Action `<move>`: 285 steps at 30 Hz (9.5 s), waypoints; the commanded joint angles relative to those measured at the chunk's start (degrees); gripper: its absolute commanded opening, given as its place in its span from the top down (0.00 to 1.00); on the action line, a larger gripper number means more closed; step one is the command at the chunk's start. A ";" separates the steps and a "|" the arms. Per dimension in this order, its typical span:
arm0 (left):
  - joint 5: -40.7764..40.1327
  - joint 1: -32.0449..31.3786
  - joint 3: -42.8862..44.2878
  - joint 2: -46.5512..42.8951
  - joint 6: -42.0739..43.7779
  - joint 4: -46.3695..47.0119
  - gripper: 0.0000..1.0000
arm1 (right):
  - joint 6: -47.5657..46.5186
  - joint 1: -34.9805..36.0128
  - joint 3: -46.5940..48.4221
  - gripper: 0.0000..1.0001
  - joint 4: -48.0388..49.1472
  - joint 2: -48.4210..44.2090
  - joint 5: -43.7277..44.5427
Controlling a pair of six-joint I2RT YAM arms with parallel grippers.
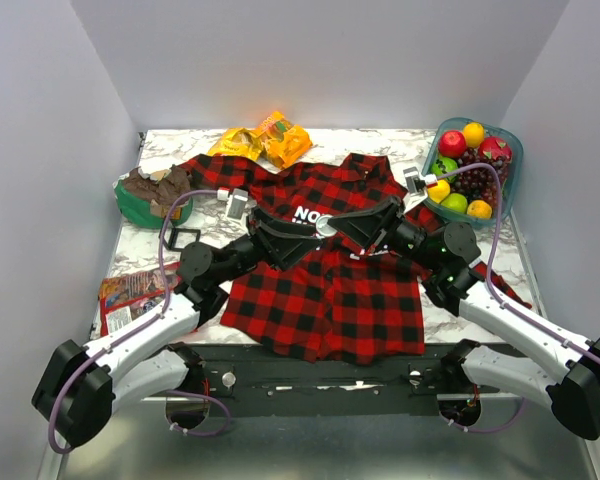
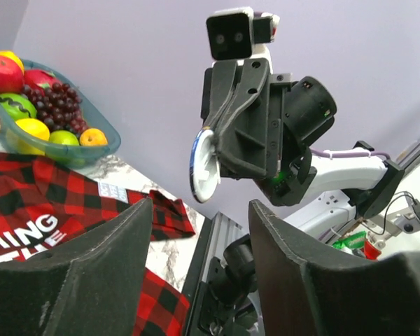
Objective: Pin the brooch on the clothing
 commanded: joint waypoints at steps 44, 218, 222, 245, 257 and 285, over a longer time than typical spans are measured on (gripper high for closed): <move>-0.39 -2.93 4.22 5.95 -0.90 5.65 1.00 | 0.64 0.41 -1.99 0.99 -0.12 -1.27 0.25; -70.27 0.41 104.86 90.50 63.27 -106.41 1.00 | -23.27 -7.24 0.73 0.14 -59.71 -20.95 13.35; -68.24 0.49 103.90 89.28 62.12 -105.80 1.00 | -23.36 -7.24 0.65 0.14 -59.53 -20.16 13.44; -47.51 2.69 97.66 77.94 53.86 -99.64 1.00 | -23.01 -7.24 -1.90 0.14 -57.87 -17.26 11.15; -32.83 5.41 88.34 71.26 53.16 -94.02 1.00 | -22.30 -7.24 -3.31 0.14 -55.76 -14.45 10.10; -3.48 11.92 80.52 64.75 47.27 -83.91 1.00 | -21.60 -7.24 -7.09 0.14 -49.70 -6.63 8.96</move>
